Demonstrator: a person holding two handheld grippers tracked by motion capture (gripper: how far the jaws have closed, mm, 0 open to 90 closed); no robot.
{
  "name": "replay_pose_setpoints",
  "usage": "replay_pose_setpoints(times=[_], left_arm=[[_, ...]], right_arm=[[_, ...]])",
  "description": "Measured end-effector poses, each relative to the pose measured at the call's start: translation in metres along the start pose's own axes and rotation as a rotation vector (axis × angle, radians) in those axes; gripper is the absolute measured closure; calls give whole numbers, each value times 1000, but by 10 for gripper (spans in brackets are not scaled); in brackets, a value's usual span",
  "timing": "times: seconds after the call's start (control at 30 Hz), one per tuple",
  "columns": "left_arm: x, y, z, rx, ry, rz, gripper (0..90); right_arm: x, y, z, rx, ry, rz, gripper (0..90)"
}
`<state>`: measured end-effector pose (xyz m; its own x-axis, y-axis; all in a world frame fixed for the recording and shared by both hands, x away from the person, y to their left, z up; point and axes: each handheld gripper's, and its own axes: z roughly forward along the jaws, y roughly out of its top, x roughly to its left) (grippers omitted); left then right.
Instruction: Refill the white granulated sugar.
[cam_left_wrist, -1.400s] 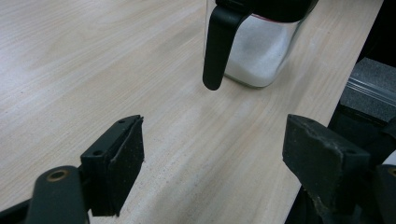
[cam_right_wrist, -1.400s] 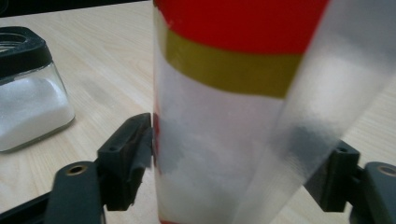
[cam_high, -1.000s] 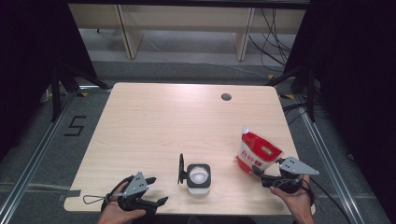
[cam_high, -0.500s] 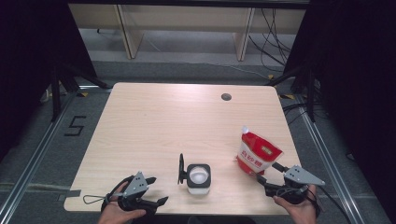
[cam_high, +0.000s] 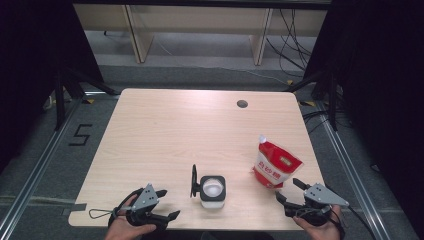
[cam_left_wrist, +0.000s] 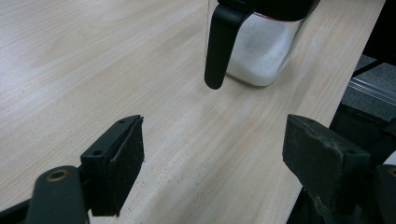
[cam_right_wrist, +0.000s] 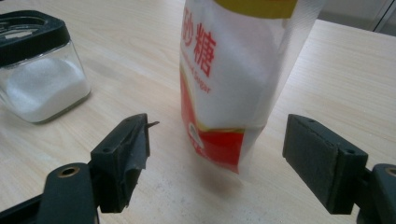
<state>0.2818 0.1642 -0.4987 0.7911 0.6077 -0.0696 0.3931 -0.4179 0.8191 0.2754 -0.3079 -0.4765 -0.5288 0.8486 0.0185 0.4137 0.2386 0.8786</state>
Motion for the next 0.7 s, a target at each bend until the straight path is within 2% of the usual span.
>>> replay_pose_setpoints(times=[0.03, 0.07, 0.1, 0.13, 0.17, 0.2, 0.3, 0.37, 0.4, 0.43, 0.47, 0.5, 0.53, 0.57, 0.6, 0.63, 0.67, 0.7], left_arm=[[2, 0, -1, 15, 5, 21, 202], [1, 0, -1, 8, 7, 13, 202], [1, 0, -1, 14, 9, 18, 202], [1, 0, -1, 15, 6, 19, 202], [-1, 0, 0, -5, -5, -5, 202], [0, 0, 0, 2, -4, 2, 202], [0, 0, 0, 4, 0, 3, 202], [0, 0, 0, 2, 0, 2, 202], [1, 0, 0, -2, 0, 9, 202], [2, 0, 0, 10, 7, 17, 202], [2, 0, 0, 10, 6, 20, 202], [2, 0, 0, 10, 6, 20, 202], [0, 0, 1, -12, 0, 1, 202], [1, 1, 1, -13, -2, 15, 202], [3, 2, -1, 2, 1, 28, 202], [1, 2, -1, -4, 9, -11, 202], [2, 2, -1, -6, 5, -4, 202], [3, 2, -1, -16, 1, -5, 201]], right_arm=[[1, 0, 1, -4, 3, -4, 240], [2, -1, -1, 12, -7, -7, 239], [-1, -1, 0, 0, -5, -48, 237], [-1, -1, 0, 6, 5, -45, 237], [-2, -1, 1, -12, -8, -68, 237], [0, -2, 0, 0, 14, -30, 237], [2, -2, -2, 7, 16, -43, 238], [5, -3, -3, 23, 10, -27, 238], [5, -4, -2, 19, 24, -40, 237], [9, -4, -4, 34, 16, -7, 237], [6, -4, -2, 22, 32, -52, 236], [6, -4, -2, 22, 32, -52, 236], [7, -5, -2, 31, 34, -44, 233], [8, -5, -3, 34, 29, -33, 233], [7, -6, -2, 32, 30, -58, 233], [8, -6, -2, 31, 33, -50, 232], [9, -7, -3, 40, 38, -35, 232], [9, -8, -3, 40, 41, -57, 232]])
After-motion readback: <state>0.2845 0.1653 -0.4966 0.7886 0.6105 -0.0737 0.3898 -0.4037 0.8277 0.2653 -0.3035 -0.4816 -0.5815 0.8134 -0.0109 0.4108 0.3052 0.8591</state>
